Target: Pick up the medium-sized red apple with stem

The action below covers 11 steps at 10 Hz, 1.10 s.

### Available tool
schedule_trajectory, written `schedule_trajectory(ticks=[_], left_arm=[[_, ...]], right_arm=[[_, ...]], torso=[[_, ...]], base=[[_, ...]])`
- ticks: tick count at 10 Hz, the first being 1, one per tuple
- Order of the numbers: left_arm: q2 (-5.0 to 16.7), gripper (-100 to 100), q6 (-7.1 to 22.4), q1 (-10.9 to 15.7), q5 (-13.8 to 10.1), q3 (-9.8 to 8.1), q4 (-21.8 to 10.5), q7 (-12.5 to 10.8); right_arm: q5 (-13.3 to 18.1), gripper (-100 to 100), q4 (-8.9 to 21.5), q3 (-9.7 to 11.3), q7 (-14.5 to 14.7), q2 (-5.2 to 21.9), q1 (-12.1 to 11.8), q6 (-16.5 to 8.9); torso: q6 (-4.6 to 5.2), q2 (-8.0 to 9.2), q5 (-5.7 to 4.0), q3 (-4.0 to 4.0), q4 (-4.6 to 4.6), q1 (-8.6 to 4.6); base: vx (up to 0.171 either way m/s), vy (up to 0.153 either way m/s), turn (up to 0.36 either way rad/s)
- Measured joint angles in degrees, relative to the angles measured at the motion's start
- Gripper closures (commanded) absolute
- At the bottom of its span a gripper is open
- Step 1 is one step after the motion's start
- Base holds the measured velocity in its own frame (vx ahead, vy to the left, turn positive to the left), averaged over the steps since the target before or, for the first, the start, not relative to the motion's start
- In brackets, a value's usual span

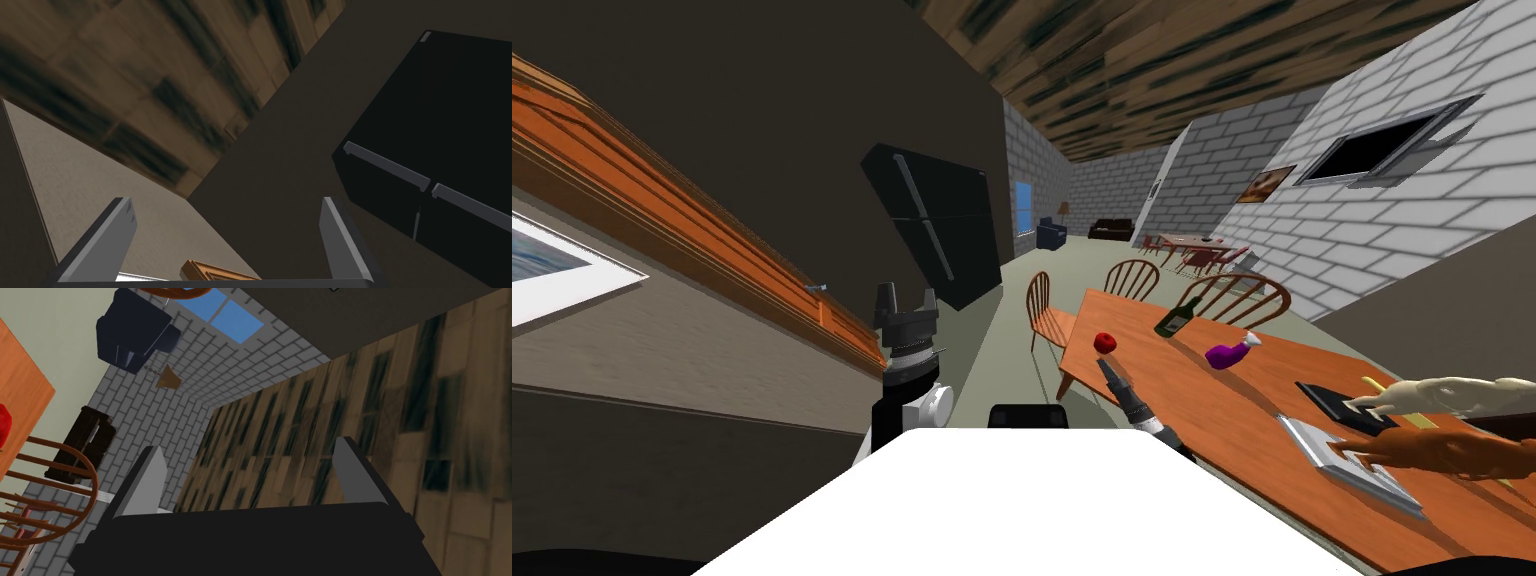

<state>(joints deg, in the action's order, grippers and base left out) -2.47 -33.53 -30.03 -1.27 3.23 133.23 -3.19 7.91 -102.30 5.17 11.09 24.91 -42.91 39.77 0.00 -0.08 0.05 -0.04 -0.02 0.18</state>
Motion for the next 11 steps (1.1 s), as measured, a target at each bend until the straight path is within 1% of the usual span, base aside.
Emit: schedule_trajectory(ticks=[1, 2, 3, 4, 5, 6, 7, 8, 10, 11], left_arm=[[0.00, 0, 0.00, 0.00, 0.00, 0.00, 0.00, 0.00], [0.00, 0, 0.00, 0.00, 0.00, 0.00, 0.00, 0.00], [0.00, 0, 0.00, 0.00, 0.00, 0.00, 0.00, 0.00], [0.00, 0, 0.00, 0.00, 0.00, -0.01, 0.00, 0.00], [0.00, 0, 0.00, 0.00, 0.00, 0.00, 0.00, 0.00], [0.00, 0, 0.00, 0.00, 0.00, 0.00, 0.00, 0.00], [0.00, 0, 0.00, 0.00, 0.00, -0.01, 0.00, 0.00], [0.00, 0, 0.00, 0.00, 0.00, 0.00, 0.00, 0.00], [0.00, 0, 0.00, 0.00, 0.00, 0.00, 0.00, 0.00], [0.00, 0, 0.00, -0.01, 0.00, -0.01, 0.00, 0.00]], right_arm=[[0.17, -100, 1.60, 0.45, 0.33, 0.37, -0.12, 0.05], [0.30, -100, 3.37, 1.05, 0.77, 1.35, -0.35, 0.12], [0.23, -100, 5.17, 1.16, 0.92, 2.15, -0.66, 0.47], [0.11, -100, 6.23, 1.04, 0.76, 2.65, -0.85, 0.57], [0.17, -100, 8.60, 1.51, 1.05, 3.53, -0.94, 1.20], [0.48, -100, 9.38, 2.16, 1.58, 3.58, -1.32, 0.65], [0.41, -100, 10.24, 2.12, 1.63, 3.94, -1.48, 0.55], [0.26, -100, 12.52, 2.31, 1.73, 5.21, -1.81, 1.68], [0.10, -100, 16.27, 2.77, 1.96, 7.28, -2.79, 2.87], [0.16, -100, 18.88, 3.10, 2.34, 7.65, -2.92, 3.61]], torso=[[0.00, -0.03, -0.01, -0.01, 0.00, -0.02], [-0.01, -0.09, 0.00, -0.05, -0.01, 0.03], [0.01, -0.05, 0.00, -0.03, -0.01, -0.02], [0.01, 0.04, -0.02, 0.02, 0.01, -0.10], [-0.02, 0.01, -0.01, 0.01, 0.01, -0.04], [0.01, 0.01, -0.01, 0.00, 0.01, -0.03], [0.02, 0.04, -0.01, 0.02, 0.01, -0.09], [-0.01, -0.01, 0.00, 0.00, 0.00, -0.01], [-0.01, -0.08, 0.01, -0.05, -0.01, 0.02], [0.02, -0.07, 0.00, -0.04, -0.01, -0.01]], base=[[0.054, 0.061, 0.123], [0.038, 0.045, 0.076], [0.008, 0.016, -0.010], [0.023, 0.045, 0.150], [0.029, 0.039, 0.076], [0.015, 0.020, -0.014], [0.035, 0.055, 0.152], [0.039, 0.049, 0.082], [0.052, 0.052, 0.122], [0.060, 0.069, 0.170]])
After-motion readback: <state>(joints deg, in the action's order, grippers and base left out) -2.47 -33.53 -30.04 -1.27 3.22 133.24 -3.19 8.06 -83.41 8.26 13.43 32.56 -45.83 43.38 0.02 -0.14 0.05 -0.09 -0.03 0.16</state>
